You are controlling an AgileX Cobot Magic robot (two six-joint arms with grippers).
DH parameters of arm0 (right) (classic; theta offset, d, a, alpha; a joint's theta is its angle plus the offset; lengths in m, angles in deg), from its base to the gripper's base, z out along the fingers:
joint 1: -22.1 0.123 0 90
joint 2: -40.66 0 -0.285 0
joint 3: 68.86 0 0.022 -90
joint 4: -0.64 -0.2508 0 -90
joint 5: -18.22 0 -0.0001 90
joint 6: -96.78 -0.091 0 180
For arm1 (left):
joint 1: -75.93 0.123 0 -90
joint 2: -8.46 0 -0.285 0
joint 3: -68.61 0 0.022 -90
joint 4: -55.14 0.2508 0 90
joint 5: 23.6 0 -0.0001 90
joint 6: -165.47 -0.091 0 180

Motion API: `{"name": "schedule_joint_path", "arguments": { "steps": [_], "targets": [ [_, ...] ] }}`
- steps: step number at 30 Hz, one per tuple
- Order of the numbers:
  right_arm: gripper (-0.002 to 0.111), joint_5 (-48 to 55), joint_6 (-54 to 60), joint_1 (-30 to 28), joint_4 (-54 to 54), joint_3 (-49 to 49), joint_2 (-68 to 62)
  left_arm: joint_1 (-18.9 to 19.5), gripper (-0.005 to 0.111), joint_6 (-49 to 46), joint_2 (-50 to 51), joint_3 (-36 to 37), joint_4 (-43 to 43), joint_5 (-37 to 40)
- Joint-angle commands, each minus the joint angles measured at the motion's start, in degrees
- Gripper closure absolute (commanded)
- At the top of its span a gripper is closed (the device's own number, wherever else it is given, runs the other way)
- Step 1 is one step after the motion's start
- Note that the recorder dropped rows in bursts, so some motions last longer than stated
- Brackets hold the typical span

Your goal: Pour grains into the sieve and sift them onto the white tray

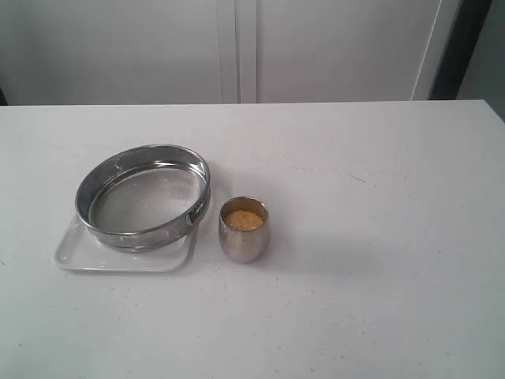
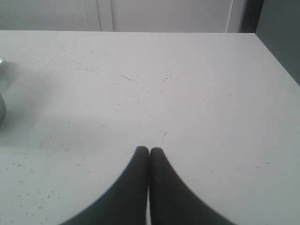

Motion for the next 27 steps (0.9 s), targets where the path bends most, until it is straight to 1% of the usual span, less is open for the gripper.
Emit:
{"name": "schedule_joint_path", "arguments": {
  "steps": [1,24,27],
  "targets": [
    [0.108,-0.8,-0.1,-0.2,0.2,-0.4,0.3,-0.4,0.107,0.2,-0.2,0.5,-0.1,0.4],
    [0.108,-0.9,-0.1,-0.2,0.2,-0.4,0.3,-0.4,0.107,0.2,-0.2,0.5,-0.1,0.4],
    [0.108,-3.7,-0.1,-0.2,0.2,-0.4,0.3,-0.4,0.107,0.2,-0.2,0.5,-0.1,0.4]
  ]
}}
